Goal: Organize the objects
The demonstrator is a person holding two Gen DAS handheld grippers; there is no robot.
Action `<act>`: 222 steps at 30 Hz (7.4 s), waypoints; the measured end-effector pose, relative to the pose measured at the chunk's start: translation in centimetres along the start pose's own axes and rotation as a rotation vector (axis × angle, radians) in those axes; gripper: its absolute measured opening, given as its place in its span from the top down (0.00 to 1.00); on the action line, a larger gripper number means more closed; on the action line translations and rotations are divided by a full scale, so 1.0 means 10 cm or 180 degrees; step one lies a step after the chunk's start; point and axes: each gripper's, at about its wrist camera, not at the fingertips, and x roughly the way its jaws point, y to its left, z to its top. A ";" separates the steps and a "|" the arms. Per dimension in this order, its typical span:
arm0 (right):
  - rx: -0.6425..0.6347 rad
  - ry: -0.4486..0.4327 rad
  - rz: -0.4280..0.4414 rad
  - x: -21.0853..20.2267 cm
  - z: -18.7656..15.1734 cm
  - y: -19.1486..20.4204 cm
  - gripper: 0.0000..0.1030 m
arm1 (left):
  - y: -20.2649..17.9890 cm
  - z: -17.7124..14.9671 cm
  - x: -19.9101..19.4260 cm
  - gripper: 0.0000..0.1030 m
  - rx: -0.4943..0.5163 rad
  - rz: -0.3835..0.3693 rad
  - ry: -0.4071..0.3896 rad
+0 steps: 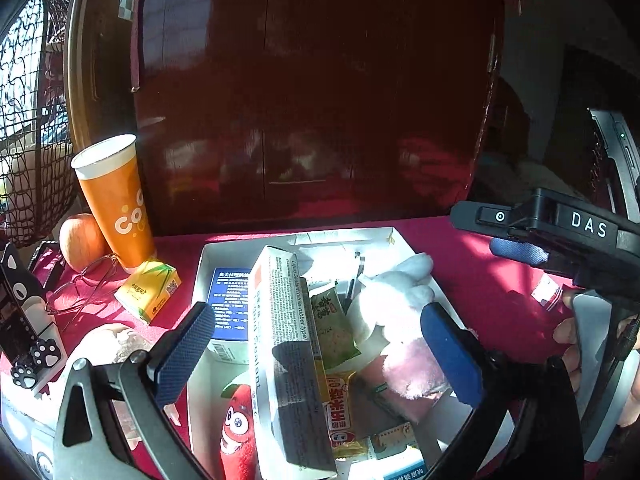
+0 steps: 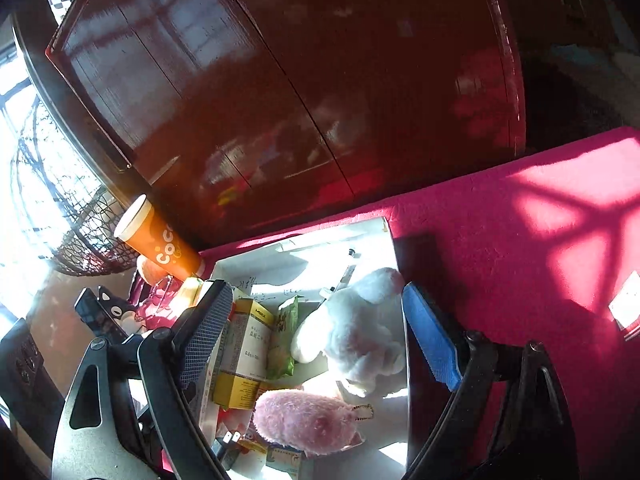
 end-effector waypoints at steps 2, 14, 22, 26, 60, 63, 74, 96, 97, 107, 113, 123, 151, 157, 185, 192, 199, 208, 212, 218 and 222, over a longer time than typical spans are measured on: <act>0.0035 -0.0037 0.0014 -0.10 0.00 -0.06 0.14 | -0.07 0.02 -0.05 0.00 0.0002 -0.0048 -0.0029; 0.0114 -0.0309 -0.0041 -0.67 -0.10 -0.51 0.14 | -0.57 -0.13 0.06 0.00 0.0208 -0.0216 0.0199; 0.0299 -0.0395 -0.0551 -0.88 -0.02 -1.33 0.14 | -0.82 -0.27 0.28 0.00 0.0295 -0.0251 0.0430; 0.0288 -0.0316 -0.0774 -0.88 0.01 -1.73 0.14 | -0.85 -0.32 0.36 0.00 0.0245 -0.0268 0.0513; -0.0135 0.0086 -0.1330 -0.60 -0.35 -2.18 0.69 | -0.91 -0.39 0.36 0.39 0.0303 -0.0062 0.0364; -0.0038 -0.0132 -0.1245 -0.85 -0.38 -2.08 0.69 | -0.93 -0.35 0.22 0.39 0.0272 -0.0062 0.0219; -0.0055 -0.0517 -0.1152 -1.41 -0.56 -1.69 0.69 | -1.06 -0.29 -0.17 0.39 0.0244 -0.0130 -0.0099; -0.0369 -0.0913 -0.1007 -1.85 -0.57 -1.06 0.69 | -0.96 -0.25 -0.69 0.39 0.0108 -0.0016 -0.0432; -0.0381 -0.0915 -0.1011 -1.85 -0.58 -1.04 0.69 | -0.95 -0.26 -0.68 0.39 0.0097 -0.0018 -0.0431; -0.0476 -0.0893 -0.0974 -1.79 -0.57 -0.87 0.69 | -0.80 -0.29 -0.74 0.39 -0.0007 0.0016 -0.0444; -0.0553 -0.0864 -0.0915 -1.73 -0.58 -0.73 0.69 | -0.69 -0.32 -0.76 0.39 -0.0074 0.0050 -0.0442; -0.0716 -0.0820 -0.0800 -1.62 -0.56 -0.48 0.69 | -0.52 -0.33 -0.78 0.39 -0.0167 0.0081 -0.0461; -0.1230 -0.0579 -0.0429 -1.03 -0.54 0.43 0.69 | 0.19 -0.43 -0.74 0.39 -0.0509 0.0289 -0.0402; -0.1297 -0.0506 -0.0368 -0.87 -0.56 0.58 0.69 | 0.30 -0.44 -0.70 0.39 -0.0554 0.0317 -0.0383; -0.0915 0.0110 -0.0370 0.13 -0.54 0.55 0.68 | 0.23 0.21 0.13 0.38 -0.0420 -0.0001 0.0047; -0.1015 0.0032 -0.0436 0.10 -0.60 0.52 0.08 | 0.13 0.18 0.04 0.00 -0.0292 0.0079 -0.0089; -0.1144 -0.0113 -0.0582 -0.11 -0.69 0.50 0.00 | 0.07 0.15 -0.12 0.00 -0.0211 0.0368 -0.0210; -0.1194 -0.0202 -0.0642 -0.34 -0.76 0.48 0.00 | -0.03 0.09 -0.28 0.00 -0.0198 0.0394 -0.0217; -0.1187 -0.0318 -0.0667 -0.52 -0.79 0.46 0.00 | -0.13 0.02 -0.40 0.00 -0.0203 0.0567 -0.0181; -0.1145 -0.0390 -0.0713 -0.70 -0.85 0.39 0.00 | -0.35 -0.12 -0.69 0.00 -0.0098 0.0763 -0.0253; -0.1097 -0.0385 -0.0761 -0.76 -0.87 0.32 0.00 | -0.44 -0.17 -0.90 0.00 -0.0117 0.1024 -0.0311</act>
